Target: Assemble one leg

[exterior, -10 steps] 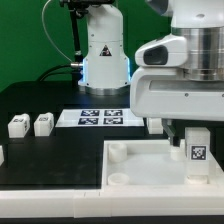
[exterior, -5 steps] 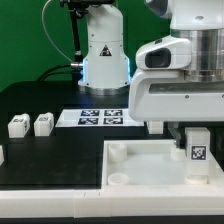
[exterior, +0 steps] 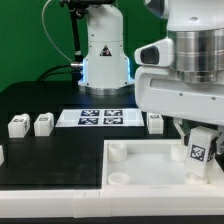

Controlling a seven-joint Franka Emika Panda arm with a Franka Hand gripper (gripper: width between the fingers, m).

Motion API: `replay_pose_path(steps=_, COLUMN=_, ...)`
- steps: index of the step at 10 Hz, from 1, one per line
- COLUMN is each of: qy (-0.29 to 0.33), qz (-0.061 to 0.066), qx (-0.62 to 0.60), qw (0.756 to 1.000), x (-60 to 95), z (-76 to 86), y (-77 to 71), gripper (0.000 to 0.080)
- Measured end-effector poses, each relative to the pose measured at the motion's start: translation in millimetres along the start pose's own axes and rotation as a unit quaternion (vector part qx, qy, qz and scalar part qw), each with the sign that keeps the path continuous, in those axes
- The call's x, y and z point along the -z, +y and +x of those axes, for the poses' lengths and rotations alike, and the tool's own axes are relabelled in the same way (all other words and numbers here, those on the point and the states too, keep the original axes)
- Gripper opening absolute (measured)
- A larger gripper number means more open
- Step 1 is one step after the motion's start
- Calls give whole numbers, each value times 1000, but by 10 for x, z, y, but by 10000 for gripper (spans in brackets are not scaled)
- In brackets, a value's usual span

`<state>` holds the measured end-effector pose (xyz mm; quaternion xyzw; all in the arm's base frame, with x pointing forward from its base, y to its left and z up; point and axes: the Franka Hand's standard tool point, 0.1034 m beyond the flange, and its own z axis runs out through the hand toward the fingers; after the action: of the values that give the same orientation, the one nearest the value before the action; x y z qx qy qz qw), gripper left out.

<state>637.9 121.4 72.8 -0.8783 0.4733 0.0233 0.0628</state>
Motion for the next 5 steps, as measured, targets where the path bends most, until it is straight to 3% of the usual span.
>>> replay_pose_path(steps=2, qy=-12, qz=9, qx=-145, qw=989, x=-3, z=1, y=-14, gripper=295)
replay_pose_path(steps=5, qy=-16, qz=27, qx=-350, qw=936, x=-13, z=-29, y=-54, gripper=295)
